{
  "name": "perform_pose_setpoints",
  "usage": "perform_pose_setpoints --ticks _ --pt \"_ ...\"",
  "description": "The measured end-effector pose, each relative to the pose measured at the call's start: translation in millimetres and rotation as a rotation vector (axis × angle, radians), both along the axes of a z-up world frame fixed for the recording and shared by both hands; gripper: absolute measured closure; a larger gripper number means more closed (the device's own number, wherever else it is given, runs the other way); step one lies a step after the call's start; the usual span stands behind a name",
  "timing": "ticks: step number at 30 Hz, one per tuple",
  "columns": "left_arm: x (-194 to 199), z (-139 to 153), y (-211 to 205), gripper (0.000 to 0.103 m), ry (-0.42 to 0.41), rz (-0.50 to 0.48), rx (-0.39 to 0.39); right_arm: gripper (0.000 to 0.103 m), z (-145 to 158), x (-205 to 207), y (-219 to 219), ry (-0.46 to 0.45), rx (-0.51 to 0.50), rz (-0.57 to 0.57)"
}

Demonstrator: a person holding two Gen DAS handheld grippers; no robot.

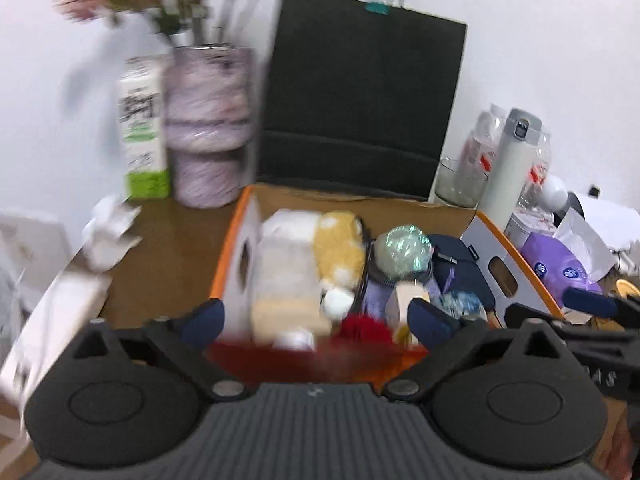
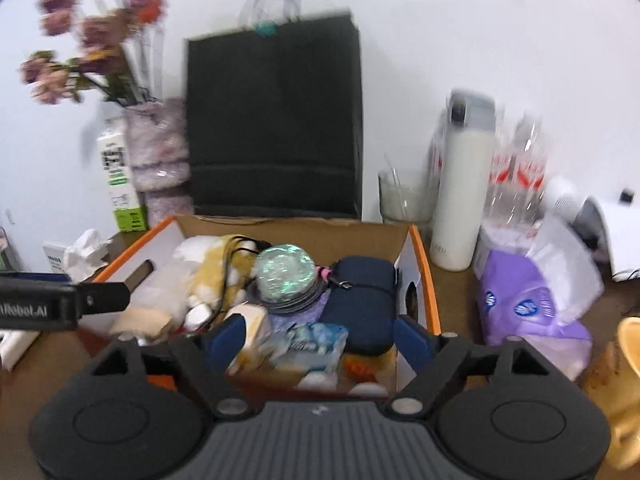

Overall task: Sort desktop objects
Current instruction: 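Withdraw both open tools from the box back over the desk, then grasp the small beige labelled block in front of the box with the right tool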

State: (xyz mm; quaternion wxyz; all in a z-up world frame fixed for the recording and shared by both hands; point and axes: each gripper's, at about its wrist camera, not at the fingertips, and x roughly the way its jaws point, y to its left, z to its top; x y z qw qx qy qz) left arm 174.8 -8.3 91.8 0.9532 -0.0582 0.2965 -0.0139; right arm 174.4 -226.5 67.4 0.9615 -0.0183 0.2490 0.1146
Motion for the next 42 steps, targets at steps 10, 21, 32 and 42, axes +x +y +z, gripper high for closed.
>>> perform_pose_setpoints --ticks 10,21,32,42 --pt "-131.5 -43.1 -3.7 0.000 0.010 -0.003 0.048 0.018 -32.3 -132.4 -23.3 0.062 0.012 0.026" --pt "-232.1 -69.4 -14.1 0.000 -0.079 -0.122 0.063 0.018 -58.0 -245.8 -48.7 0.031 0.099 0.027" --pt "-221.4 -79.4 -11.8 0.000 -0.020 -0.142 0.000 0.018 -63.0 -236.2 -55.3 0.031 0.151 -0.009" --pt "-217.6 -81.9 -13.7 0.000 0.012 -0.120 0.008 0.018 -63.6 -238.3 -51.0 0.027 0.129 -0.012"
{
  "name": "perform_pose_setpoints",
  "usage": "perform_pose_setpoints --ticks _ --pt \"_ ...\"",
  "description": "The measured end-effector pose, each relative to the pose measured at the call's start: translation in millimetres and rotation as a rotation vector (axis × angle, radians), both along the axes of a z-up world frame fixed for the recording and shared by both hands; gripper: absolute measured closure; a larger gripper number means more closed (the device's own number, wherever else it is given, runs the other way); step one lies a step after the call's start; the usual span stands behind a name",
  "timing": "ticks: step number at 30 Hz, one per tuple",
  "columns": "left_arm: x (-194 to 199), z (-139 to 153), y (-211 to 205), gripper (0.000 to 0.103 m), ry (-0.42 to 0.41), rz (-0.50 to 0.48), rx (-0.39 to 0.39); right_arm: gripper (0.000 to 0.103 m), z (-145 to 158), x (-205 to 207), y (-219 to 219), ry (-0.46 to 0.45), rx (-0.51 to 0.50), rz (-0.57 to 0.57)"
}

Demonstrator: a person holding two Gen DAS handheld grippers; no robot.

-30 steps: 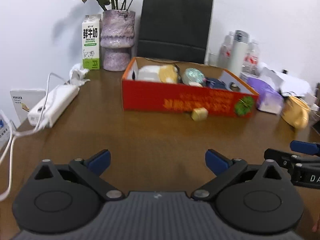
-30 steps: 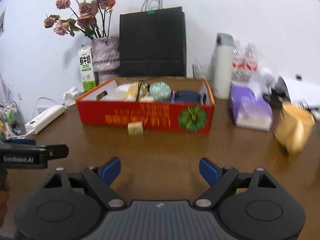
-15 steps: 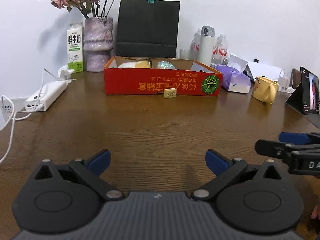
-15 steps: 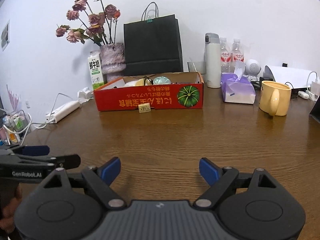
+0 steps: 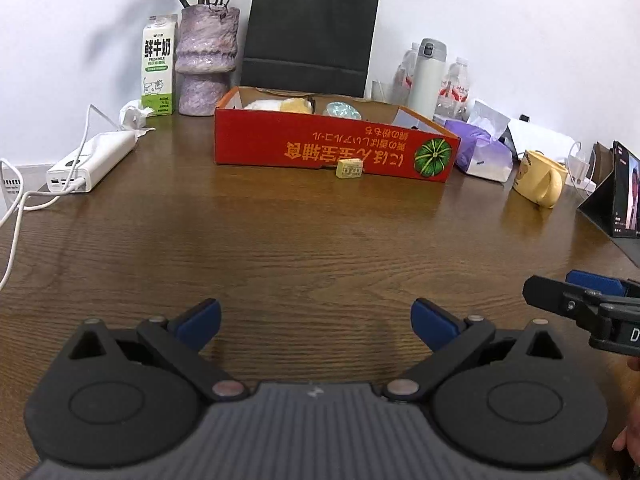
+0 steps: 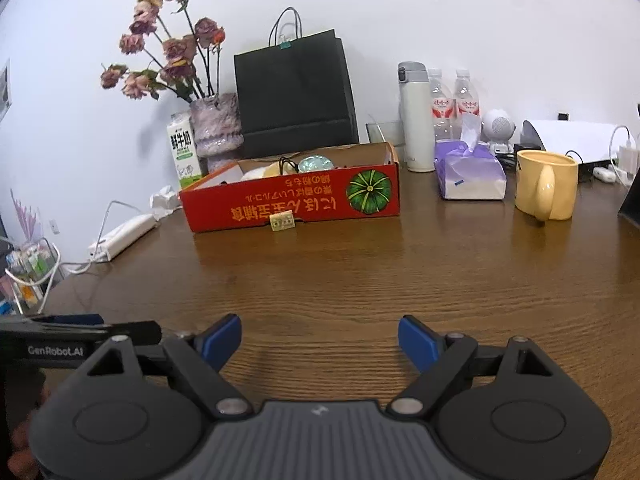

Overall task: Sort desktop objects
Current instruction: 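Grasp the small beige labelled block in front of the box with the right tool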

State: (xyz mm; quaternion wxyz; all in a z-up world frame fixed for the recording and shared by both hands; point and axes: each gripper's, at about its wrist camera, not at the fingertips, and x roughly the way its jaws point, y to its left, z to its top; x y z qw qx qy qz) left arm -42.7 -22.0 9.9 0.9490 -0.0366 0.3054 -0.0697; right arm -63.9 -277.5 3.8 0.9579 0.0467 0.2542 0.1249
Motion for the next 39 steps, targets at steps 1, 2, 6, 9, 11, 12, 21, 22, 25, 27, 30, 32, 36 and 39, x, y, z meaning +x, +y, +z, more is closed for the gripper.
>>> perform_pose_setpoints --ticks 1,2,6,9,11,12,21,22,25,27,30,32,36,39 --pt "0.4 -0.2 -0.6 0.000 0.001 0.000 0.004 0.018 0.2 0.1 0.7 0.002 -0.005 -0.002" --pt "1.4 0.1 -0.7 0.000 0.001 -0.001 0.009 0.018 0.9 0.7 0.9 0.005 -0.008 0.001" --pt "15.7 5.5 -0.2 0.000 -0.028 -0.004 0.025 0.018 9.6 21.0 7.6 0.039 0.009 0.028" --pt "43.2 14.3 1.3 0.000 -0.049 0.022 0.071 0.019 23.7 55.6 27.5 0.029 0.002 0.076" --pt "66.7 17.9 4.9 0.000 -0.032 0.037 0.068 0.020 29.1 81.5 43.4 0.014 -0.038 0.112" --pt "82.1 18.5 7.3 0.001 -0.015 0.034 0.056 0.021 29.8 97.3 52.6 0.002 -0.059 0.128" --pt "189.7 9.9 26.5 0.042 0.062 0.070 0.080 0.040 6.8 229.9 90.6 0.141 -0.075 0.146" --pt "200.5 6.6 25.8 0.049 0.080 0.065 0.088 0.044 1.0 243.1 94.0 0.172 -0.056 0.147" --pt "224.1 -1.8 21.4 0.083 0.070 0.054 0.101 0.064 -10.3 256.1 105.9 0.158 -0.078 0.139" --pt "231.7 -2.1 17.7 0.095 0.076 0.047 0.099 0.074 -12.0 252.4 110.6 0.143 -0.104 0.126" --pt "232.0 -1.9 14.5 0.100 0.082 0.003 0.049 0.074 -11.8 247.1 105.5 0.144 -0.074 0.122" --pt "228.1 -0.7 10.4 0.100 0.071 -0.003 0.068 0.074 -8.4 243.1 101.0 0.141 -0.060 0.103" --pt "206.7 9.9 7.2 0.101 0.035 0.008 0.064 0.074 0.4 224.8 93.9 0.123 -0.044 0.088" --pt "180.6 23.6 1.5 0.101 0.013 0.018 0.059 0.074 9.0 201.4 90.0 0.101 -0.048 0.090"
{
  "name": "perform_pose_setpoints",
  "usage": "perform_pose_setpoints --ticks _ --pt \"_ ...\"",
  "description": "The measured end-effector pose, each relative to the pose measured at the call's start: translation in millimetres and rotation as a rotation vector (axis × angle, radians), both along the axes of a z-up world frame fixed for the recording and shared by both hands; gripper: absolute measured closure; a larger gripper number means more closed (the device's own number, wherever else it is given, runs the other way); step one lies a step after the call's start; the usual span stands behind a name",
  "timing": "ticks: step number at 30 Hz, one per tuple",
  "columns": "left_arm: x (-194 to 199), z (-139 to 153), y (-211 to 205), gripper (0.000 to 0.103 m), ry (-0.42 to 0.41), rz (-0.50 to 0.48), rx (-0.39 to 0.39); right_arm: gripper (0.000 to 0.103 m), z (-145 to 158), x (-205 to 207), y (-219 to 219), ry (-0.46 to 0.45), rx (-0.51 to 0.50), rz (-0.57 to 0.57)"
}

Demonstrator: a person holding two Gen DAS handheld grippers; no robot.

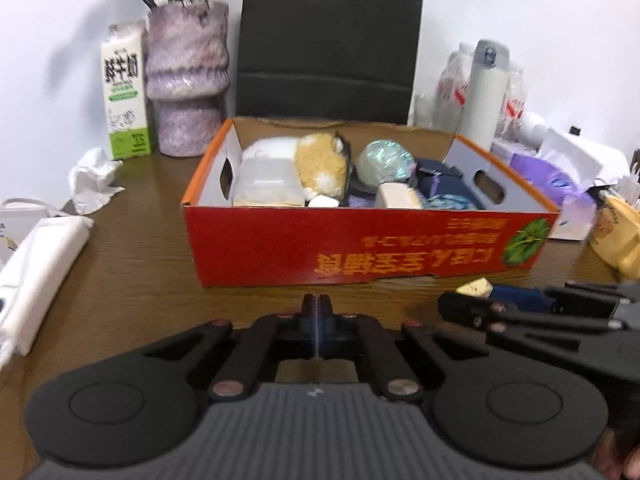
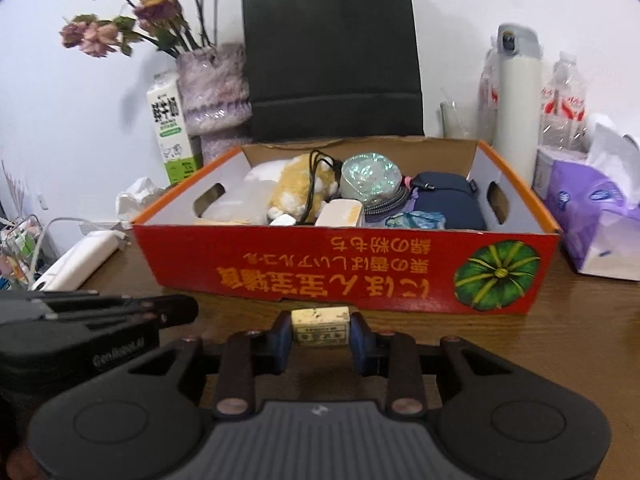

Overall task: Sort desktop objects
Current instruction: 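Grasp the small beige labelled block in front of the box with the right tool, then carry the beige block into the box and open the right tool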

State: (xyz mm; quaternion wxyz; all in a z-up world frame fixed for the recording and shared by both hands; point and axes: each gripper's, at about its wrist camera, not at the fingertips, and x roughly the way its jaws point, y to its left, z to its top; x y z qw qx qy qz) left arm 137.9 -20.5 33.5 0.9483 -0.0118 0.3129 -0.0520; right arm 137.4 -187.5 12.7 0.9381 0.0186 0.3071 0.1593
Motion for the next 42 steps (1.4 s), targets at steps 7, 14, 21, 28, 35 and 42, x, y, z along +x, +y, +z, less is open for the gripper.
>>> perform_pose_setpoints --ticks 7,14,21,28,35,42 --pt "-99.5 0.0 -23.1 0.101 0.012 -0.035 0.000 0.074 17.5 -93.8 -14.2 -0.071 -0.028 0.082" --pt "-169.8 -0.7 -26.5 0.100 0.011 -0.028 0.008 0.074 23.6 -185.0 -27.2 -0.118 -0.052 0.105" --pt "-213.2 -1.3 -30.2 0.100 -0.009 -0.052 -0.039 0.074 21.9 -243.7 -35.6 -0.157 -0.039 0.099" --pt "-214.6 4.5 -36.9 0.100 -0.038 -0.071 -0.042 0.074 21.4 -244.7 -35.3 -0.156 -0.015 0.099" --pt "-200.8 9.2 -37.6 0.100 -0.043 -0.071 -0.049 0.074 22.2 -226.3 -47.8 -0.163 -0.010 0.046" --pt "-159.2 50.5 -35.4 0.100 -0.107 -0.045 -0.057 0.074 58.6 -189.4 -62.6 -0.221 0.040 0.031"
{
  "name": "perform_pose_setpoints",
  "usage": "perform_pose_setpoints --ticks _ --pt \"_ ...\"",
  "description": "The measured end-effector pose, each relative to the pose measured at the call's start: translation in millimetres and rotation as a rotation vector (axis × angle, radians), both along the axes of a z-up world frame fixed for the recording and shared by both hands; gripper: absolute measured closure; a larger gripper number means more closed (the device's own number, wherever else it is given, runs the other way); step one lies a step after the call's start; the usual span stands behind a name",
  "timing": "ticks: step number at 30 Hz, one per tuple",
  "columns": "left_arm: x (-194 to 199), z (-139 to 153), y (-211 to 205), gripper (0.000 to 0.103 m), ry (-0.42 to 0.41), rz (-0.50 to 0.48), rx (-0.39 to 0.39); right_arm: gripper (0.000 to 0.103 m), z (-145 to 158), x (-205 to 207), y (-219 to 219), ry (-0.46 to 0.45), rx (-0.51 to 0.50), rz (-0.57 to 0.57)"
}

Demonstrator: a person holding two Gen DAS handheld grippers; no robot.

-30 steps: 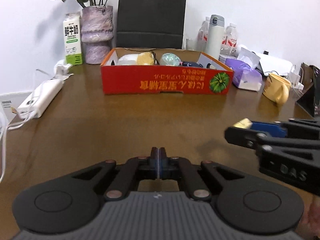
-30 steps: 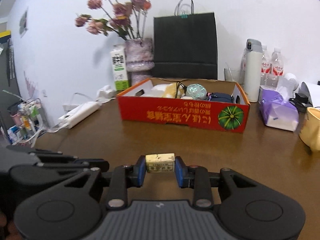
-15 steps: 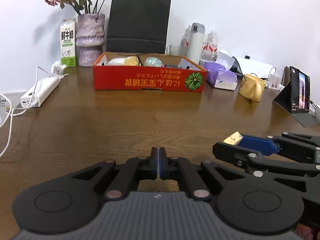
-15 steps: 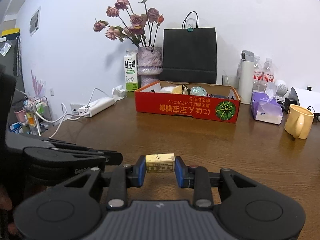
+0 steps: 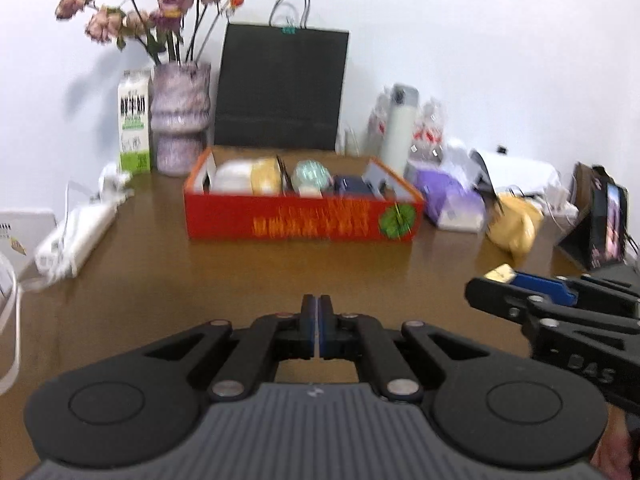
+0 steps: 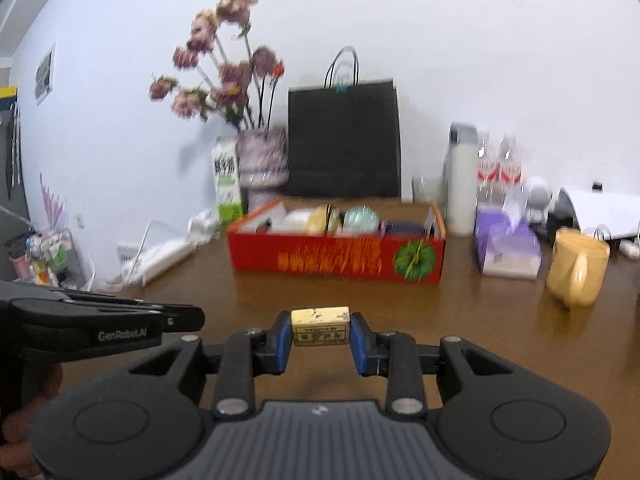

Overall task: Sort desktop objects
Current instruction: 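Carry the beige block into the box and open the right tool, then withdraw both tools from the box back over the desk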

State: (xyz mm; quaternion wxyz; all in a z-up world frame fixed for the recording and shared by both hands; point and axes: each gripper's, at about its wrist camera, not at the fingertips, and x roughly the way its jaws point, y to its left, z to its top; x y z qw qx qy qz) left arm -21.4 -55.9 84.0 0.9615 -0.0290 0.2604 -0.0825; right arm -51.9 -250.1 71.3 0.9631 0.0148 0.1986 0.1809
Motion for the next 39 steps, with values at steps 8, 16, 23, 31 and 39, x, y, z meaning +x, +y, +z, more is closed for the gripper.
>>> perform_pose_setpoints --ticks 8,16,23,31,39 --pt "154.0 67.5 15.3 0.099 0.138 -0.076 -0.043 0.074 85.3 139.7 -8.3 0.094 0.060 0.014" --pt "314.1 10.4 20.3 0.098 0.459 -0.014 -0.017 0.074 24.3 334.8 0.9 0.581 -0.082 -0.083" --pt "334.5 -0.7 29.0 0.007 0.452 0.071 -0.018 0.039 -18.7 367.0 -4.0 0.704 -0.036 -0.169" --pt "313.8 20.2 27.3 0.001 0.332 0.078 0.075 0.025 15.2 342.0 2.9 0.531 -0.006 -0.178" --pt "209.2 22.5 23.5 0.000 0.161 0.133 0.102 0.015 17.0 220.3 19.3 0.207 -0.078 -0.164"
